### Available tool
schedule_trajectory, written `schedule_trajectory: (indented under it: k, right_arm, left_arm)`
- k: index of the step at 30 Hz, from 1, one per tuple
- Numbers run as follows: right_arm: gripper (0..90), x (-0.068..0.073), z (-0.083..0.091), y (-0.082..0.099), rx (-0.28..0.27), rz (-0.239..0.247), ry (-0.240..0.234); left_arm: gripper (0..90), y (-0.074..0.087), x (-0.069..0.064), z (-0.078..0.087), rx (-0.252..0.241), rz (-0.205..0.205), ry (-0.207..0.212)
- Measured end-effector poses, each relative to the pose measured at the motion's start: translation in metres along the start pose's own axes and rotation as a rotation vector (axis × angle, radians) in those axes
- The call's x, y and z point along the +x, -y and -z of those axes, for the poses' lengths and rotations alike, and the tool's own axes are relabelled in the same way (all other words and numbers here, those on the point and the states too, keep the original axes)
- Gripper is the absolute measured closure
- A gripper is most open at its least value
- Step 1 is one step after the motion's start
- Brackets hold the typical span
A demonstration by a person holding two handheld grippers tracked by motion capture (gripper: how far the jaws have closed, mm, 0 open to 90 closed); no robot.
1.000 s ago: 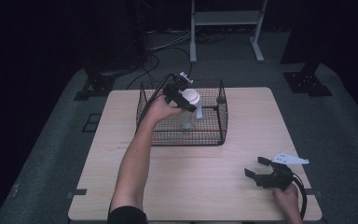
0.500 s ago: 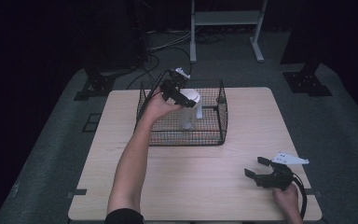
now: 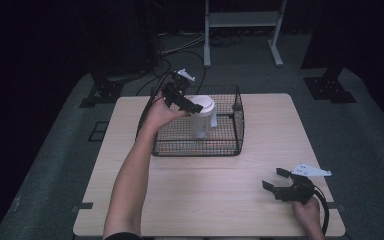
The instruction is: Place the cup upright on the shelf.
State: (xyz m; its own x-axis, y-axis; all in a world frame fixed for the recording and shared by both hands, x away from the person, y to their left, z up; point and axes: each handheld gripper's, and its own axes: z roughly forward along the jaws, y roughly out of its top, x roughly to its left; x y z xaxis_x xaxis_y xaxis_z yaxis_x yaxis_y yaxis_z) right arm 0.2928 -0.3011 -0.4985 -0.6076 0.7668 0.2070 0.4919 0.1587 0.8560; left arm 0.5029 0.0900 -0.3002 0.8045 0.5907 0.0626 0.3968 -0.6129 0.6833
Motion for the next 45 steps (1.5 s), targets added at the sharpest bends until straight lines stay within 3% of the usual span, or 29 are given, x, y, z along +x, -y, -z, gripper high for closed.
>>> schedule_trajectory:
  k: [17,27,45]
  right_arm:
    - [12.9,-0.001,0.002,0.001,-0.015,-0.018,0.005]
    - [12.9,-0.001,0.001,0.001,-0.013,-0.021,0.009]
    - [12.9,-0.001,0.001,0.001,-0.007,-0.019,0.013]
  left_arm:
    - [2.0,0.03,-0.014,0.028,-0.001,-0.012,0.02]
    - [2.1,0.044,-0.024,0.042,-0.029,-0.023,0.026]
    - [2.1,0.072,-0.035,0.046,-0.024,-0.033,0.044]
